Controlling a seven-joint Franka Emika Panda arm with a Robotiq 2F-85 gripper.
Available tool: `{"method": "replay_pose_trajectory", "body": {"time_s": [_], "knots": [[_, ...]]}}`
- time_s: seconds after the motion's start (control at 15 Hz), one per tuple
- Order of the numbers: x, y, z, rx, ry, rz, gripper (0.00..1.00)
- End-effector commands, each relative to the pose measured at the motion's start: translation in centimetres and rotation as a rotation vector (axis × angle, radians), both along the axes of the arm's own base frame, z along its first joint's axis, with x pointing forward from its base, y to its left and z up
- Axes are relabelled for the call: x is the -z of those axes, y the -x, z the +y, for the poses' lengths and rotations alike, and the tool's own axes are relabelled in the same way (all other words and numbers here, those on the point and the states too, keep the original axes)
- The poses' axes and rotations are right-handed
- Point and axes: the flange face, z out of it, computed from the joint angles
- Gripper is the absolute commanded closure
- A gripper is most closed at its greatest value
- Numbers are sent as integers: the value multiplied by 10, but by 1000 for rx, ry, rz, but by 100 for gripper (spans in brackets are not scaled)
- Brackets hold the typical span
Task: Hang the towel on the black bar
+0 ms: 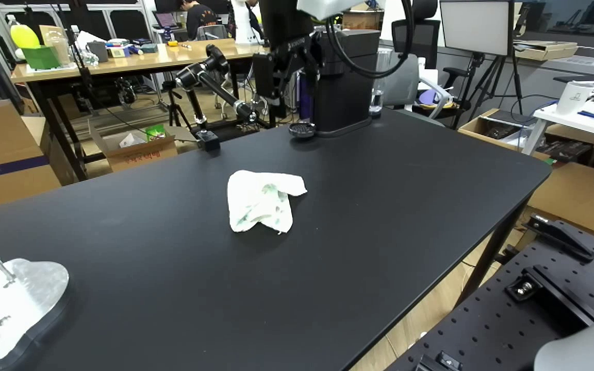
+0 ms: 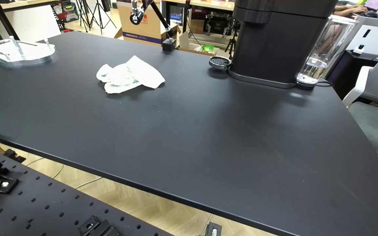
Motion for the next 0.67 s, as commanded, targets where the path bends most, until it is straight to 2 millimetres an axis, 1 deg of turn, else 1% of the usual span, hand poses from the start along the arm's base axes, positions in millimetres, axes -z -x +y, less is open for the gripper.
{"method": "replay_pose_trajectory", "body": {"time_s": [0.0, 0.13, 0.33, 0.47, 0.6], "knots": [[35, 40, -5, 139, -47, -86, 0], [63, 52, -8, 190, -69, -94, 0], [106, 64, -10, 227, -97, -92, 0], [127, 66, -8, 233, -112, -98, 0], [143, 62, -3, 220, -121, -113, 0]]}}
